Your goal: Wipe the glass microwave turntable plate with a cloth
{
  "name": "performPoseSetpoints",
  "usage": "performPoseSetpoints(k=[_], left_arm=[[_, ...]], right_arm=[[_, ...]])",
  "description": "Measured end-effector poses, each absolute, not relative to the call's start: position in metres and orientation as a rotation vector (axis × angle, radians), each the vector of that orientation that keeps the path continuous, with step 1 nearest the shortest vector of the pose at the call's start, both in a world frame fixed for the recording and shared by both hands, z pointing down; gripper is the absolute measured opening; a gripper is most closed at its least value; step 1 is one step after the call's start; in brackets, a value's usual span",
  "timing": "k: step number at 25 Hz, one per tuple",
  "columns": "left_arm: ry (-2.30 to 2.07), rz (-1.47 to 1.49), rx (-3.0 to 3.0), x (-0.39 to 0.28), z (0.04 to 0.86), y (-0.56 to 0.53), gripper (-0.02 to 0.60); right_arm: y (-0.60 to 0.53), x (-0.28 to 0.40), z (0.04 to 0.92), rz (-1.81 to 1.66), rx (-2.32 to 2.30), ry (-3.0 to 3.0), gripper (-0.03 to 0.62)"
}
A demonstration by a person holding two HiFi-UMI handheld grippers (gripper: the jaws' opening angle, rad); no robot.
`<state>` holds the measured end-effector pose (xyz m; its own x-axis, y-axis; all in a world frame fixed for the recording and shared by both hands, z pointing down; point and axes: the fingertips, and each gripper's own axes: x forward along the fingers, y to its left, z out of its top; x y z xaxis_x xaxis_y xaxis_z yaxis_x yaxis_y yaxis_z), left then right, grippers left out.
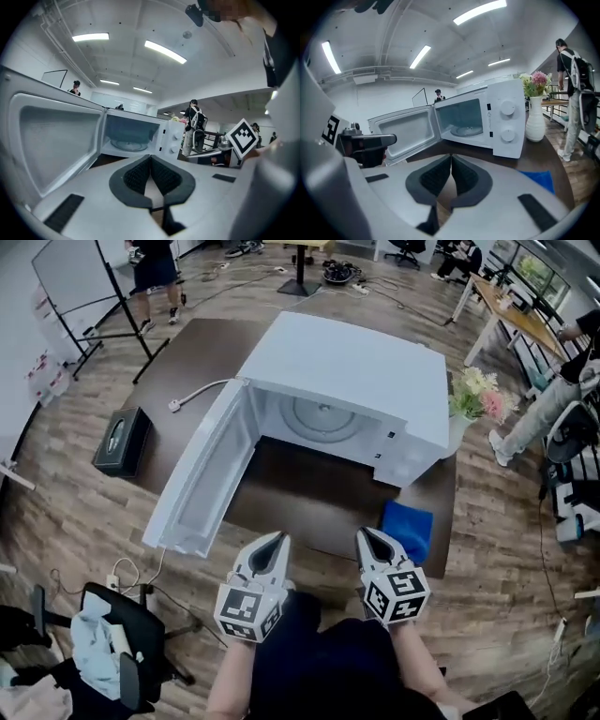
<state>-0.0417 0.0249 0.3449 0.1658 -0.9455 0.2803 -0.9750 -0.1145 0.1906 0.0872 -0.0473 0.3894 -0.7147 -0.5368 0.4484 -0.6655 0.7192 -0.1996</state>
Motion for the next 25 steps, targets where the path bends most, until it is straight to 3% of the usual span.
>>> performPoseSetpoints(k=[7,15,19,25], left_arm=[[-1.564,0.190,2.316,-0.048,0.367,-0.036,0.006],[-1.346,0.212,2.395,-0.010,0.385,-0.073,0.006],[-1.324,0.249,2.423,0.002,0.388,-0.086,0.006],[-1.380,0.244,2.344,-0.005,0.395,-0.096,0.006]], right_arm=[[-0.085,0.110,0.415,0.502,1.076,-2.415,0.002],[-0.112,0.188,0.460,0.534,1.055,-2.201,0.258],[-0.127,0.210,0.487,0.470,0.880,-2.117,0.302],[-0.133,0.214,0.523,0.513,0.641,-2.028,0.313]])
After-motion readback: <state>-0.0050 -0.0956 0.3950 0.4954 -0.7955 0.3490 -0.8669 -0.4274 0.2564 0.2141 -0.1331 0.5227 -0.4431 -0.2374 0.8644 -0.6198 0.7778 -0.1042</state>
